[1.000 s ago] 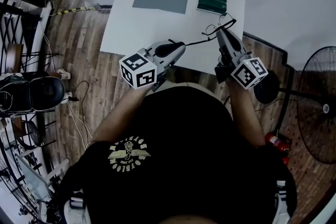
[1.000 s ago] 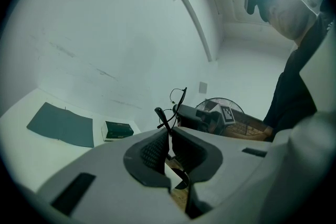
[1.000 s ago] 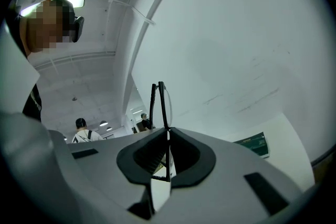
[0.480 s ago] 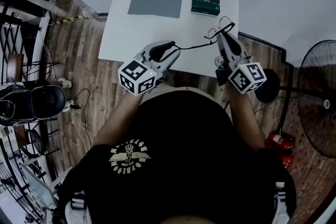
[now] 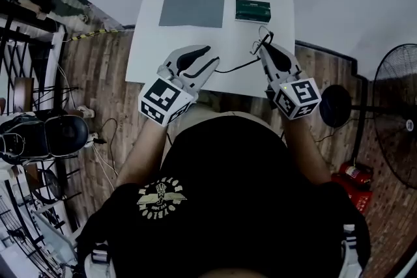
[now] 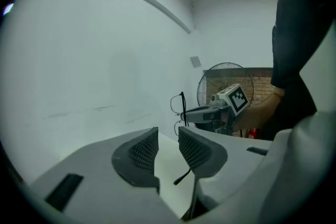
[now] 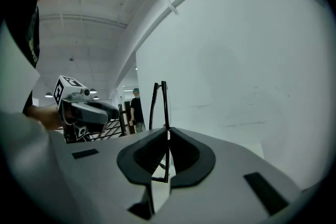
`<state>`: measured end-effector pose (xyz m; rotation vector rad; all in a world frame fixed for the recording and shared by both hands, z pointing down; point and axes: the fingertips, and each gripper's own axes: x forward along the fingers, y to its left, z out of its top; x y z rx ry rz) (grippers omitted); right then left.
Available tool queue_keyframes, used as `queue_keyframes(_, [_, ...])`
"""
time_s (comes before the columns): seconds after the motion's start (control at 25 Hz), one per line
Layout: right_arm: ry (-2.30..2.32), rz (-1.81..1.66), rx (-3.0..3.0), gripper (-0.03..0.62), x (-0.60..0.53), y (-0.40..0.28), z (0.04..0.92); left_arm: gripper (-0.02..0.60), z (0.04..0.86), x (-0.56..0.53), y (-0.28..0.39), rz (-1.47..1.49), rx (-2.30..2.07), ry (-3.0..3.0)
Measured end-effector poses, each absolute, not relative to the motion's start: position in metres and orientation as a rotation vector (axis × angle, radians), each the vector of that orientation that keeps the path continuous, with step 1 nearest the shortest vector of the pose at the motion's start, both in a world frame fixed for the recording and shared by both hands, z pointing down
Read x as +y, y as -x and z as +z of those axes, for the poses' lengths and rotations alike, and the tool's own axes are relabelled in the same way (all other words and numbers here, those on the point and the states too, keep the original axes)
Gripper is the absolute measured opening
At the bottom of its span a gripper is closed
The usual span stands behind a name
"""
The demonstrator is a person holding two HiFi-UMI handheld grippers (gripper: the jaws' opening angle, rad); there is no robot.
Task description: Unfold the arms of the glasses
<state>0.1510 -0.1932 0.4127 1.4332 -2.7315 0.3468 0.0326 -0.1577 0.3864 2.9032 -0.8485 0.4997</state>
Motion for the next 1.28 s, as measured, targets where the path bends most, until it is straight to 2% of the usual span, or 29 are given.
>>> queue_keyframes(0.36, [-1.310,0.274,-2.760,0.015,-0.182,-0.111,0.389,0.104,0.414,-0.143,-0.085,0.830,-0.568,-2.945])
queue_keyframes(0.72, [-1.254,0.204,-2.739,0.015,-0.173,-0.087,0.390,0.099,0.426,-0.150,-0.089,0.865,-0.556,-2.926])
queue_keyframes(0.84, [-1.261,0.203,-2.731,0.015,-0.174,-0.088,0.392,0.038,0.428,-0.152,-0.085,0.875,-0.574,-2.915])
queue_keyframes(0.92, [-1.261,0.204,-2.728,0.016,-0.174,-0.088,0.393,0.023,0.429,-0.153,-0.083,0.877,-0.566,-2.911])
queue_keyframes(1.28, [-1.293,0.194,-2.691,0.017,-0.183,-0.093,0.399,0.020,0.427,-0.155,-0.066,0.889,-0.549,-2.904])
